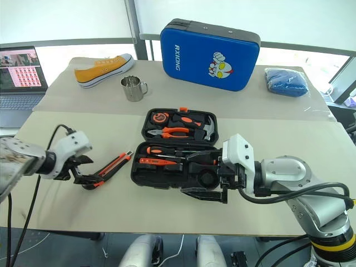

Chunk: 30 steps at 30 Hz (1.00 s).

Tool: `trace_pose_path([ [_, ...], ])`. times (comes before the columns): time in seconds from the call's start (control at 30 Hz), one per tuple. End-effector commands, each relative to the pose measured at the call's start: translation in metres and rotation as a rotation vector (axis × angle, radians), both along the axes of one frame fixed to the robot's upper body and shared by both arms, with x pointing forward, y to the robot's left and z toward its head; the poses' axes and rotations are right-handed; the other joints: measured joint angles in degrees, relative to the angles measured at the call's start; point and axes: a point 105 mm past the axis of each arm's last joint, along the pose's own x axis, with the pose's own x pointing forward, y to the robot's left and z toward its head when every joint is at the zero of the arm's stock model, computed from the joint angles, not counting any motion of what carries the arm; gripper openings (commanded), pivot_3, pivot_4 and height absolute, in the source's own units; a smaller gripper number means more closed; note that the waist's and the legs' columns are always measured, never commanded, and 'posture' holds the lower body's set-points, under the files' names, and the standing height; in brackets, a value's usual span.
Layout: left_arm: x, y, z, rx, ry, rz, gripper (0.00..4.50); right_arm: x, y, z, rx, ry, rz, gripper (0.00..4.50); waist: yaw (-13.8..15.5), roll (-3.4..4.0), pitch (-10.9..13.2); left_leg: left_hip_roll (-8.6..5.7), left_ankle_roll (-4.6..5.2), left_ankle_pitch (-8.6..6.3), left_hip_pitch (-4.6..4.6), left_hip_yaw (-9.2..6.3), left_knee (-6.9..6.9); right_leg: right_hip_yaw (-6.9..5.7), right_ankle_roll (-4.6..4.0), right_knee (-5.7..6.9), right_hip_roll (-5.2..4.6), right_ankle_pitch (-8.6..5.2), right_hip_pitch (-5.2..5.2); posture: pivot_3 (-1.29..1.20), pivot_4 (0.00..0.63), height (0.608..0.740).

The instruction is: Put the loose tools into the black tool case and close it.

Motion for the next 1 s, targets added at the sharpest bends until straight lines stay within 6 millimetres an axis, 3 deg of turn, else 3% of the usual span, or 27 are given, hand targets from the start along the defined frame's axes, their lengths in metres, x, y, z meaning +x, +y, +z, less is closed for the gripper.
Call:
trace_pose_path([
  [0.03,0.004,-0.002,0.003,0.039,-0.016,-0.021,4.42,-0.005,0.002,0.004,0.009,-0.033,-0.007,4.50,0.0,-0.05,0.0,0.01,0.00,0.00,0.00,-0.01,0.01,0.00,0.00,-0.01,0.00,0.00,0.01,0.00,0.150,0.739],
  [0.23,0.009,0.001,-0.014,0.125,-0.012,-0.035,4.42,-0.004,0.002,0.005,0.014,-0.038,-0.035,4.50,0.2,-0.01,0.0,-0.03,0.00,0.00,0.10,0.00,0.01,0.01,0.00,-0.01,-0.01,0.00,0.11,0.00,0.150,0.739],
  [0.37,0.011,0.000,-0.017,0.078,0.004,-0.011,3.42,-0.003,0.001,0.008,0.014,-0.050,-0.046,4.50,0.3,0.07,0.0,-0.03,0.00,0.01,0.13,0.00,0.02,0.01,0.01,0.00,-0.02,-0.01,0.14,0.00,0.150,0.739],
  [0.53,0.021,0.016,-0.018,0.070,-0.025,0.100,1.75,-0.002,-0.003,0.011,0.007,-0.065,-0.059,4.50,0.3,0.11,-0.1,-0.04,0.01,0.01,0.13,0.00,0.03,0.02,0.01,0.00,-0.02,-0.01,0.14,0.00,0.150,0.739],
  [0.63,0.036,0.023,-0.003,-0.010,-0.107,0.161,1.74,-0.002,-0.008,0.011,-0.006,-0.066,-0.074,4.50,0.5,0.21,-0.1,-0.03,0.01,0.01,0.16,0.00,0.04,0.02,0.01,0.02,-0.02,-0.01,0.15,0.00,0.150,0.739],
  [0.7,0.051,0.020,0.020,-0.103,-0.217,0.164,1.74,-0.004,-0.011,0.010,-0.012,-0.062,-0.083,4.50,0.8,0.19,-0.1,-0.03,0.01,0.02,0.17,-0.01,0.04,0.01,0.01,0.06,-0.02,0.00,0.15,0.00,0.150,0.739],
  [0.77,0.064,0.011,0.043,-0.154,-0.349,0.090,1.74,-0.004,-0.012,0.011,-0.014,-0.059,-0.090,4.50,0.9,0.08,-0.1,-0.01,0.00,0.02,0.11,-0.04,0.09,-0.02,0.00,0.06,0.00,0.00,0.12,0.00,0.150,0.739],
  [0.87,0.066,-0.012,0.066,-0.207,-0.439,-0.084,1.74,-0.006,-0.014,0.010,-0.019,-0.056,-0.094,4.50,1.2,-0.02,0.0,-0.05,0.00,0.02,-0.03,-0.03,0.13,-0.02,0.02,0.02,-0.05,0.01,0.06,0.00,0.150,0.739],
  [0.93,0.052,-0.047,0.077,-0.249,-0.437,-0.313,1.74,-0.007,-0.016,0.008,-0.031,-0.046,-0.093,4.50,1.3,-0.04,0.0,-0.06,0.00,0.02,-0.06,-0.03,0.13,-0.02,0.04,-0.04,-0.07,0.03,0.07,0.00,0.150,0.739],
  [1.0,0.027,-0.085,0.072,-0.233,-0.359,-0.597,1.74,-0.010,-0.018,0.005,-0.048,-0.034,-0.091,4.50,1.5,-0.05,0.0,-0.09,0.01,0.01,-0.09,-0.01,0.12,-0.02,0.05,-0.06,-0.10,0.03,0.06,0.00,0.150,0.739],
])
